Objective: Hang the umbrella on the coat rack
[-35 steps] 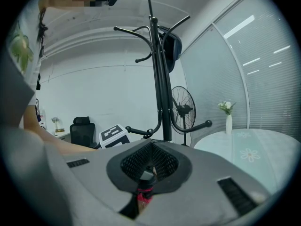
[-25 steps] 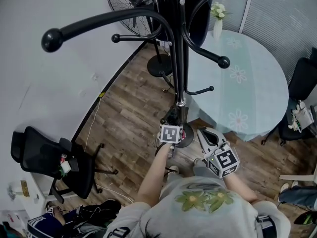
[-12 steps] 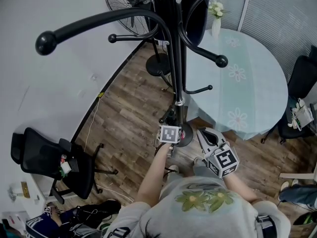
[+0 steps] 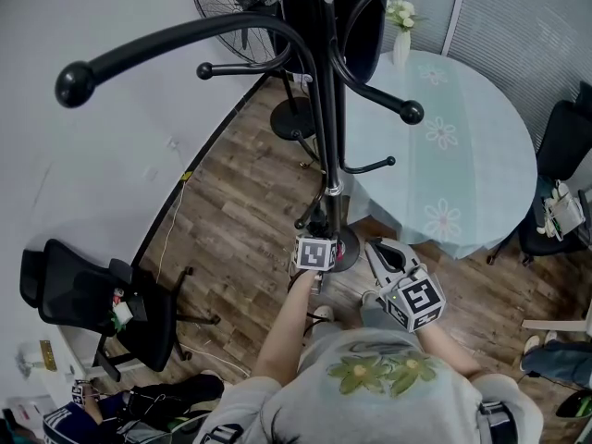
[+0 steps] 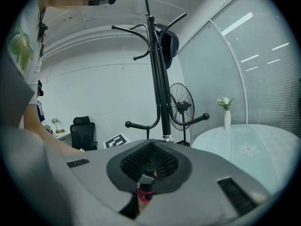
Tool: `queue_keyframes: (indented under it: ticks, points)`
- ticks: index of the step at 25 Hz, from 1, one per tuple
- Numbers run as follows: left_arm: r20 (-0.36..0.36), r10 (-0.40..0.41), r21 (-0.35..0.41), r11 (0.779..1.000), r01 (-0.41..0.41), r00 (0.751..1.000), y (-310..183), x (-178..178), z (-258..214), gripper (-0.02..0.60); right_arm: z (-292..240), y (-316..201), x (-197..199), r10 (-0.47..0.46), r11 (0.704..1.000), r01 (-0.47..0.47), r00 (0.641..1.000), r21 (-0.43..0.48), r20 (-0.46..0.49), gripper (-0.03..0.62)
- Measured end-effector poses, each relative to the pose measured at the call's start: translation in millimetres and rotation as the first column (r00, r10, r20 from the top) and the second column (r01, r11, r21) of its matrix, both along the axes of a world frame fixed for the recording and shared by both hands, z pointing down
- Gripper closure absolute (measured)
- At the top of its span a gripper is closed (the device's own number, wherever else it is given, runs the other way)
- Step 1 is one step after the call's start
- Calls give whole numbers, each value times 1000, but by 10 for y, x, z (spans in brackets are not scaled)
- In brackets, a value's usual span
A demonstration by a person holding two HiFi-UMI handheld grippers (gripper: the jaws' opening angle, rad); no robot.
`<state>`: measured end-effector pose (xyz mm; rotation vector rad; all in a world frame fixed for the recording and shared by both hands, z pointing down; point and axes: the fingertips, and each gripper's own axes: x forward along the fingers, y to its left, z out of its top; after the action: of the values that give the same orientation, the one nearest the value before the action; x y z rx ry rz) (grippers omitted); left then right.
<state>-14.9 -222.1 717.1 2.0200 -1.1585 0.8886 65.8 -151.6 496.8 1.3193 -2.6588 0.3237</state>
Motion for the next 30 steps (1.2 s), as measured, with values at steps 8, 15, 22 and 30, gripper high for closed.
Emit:
queue_keyframes:
  ticks: [8,15,22,30]
  points:
    - [26,18,101,995,-20,999,-91,-18,72,370,45,34,-35,-16,1000,16,1000,-15,-2,589]
    - [41,45,93,994,-49,998,-137,12,125,326,70,63,-66,-30,999,30,1000,-25,-6,589]
    - [28,39,87,995,-41,999,-152,-13,89,257,46,50,-119,-45,999,45,999,-19,-1,589]
    - [-1,-38,143,989,38,999,0,-271,-201,199,62,41,-171,-64,998,64,998,-19,8,589]
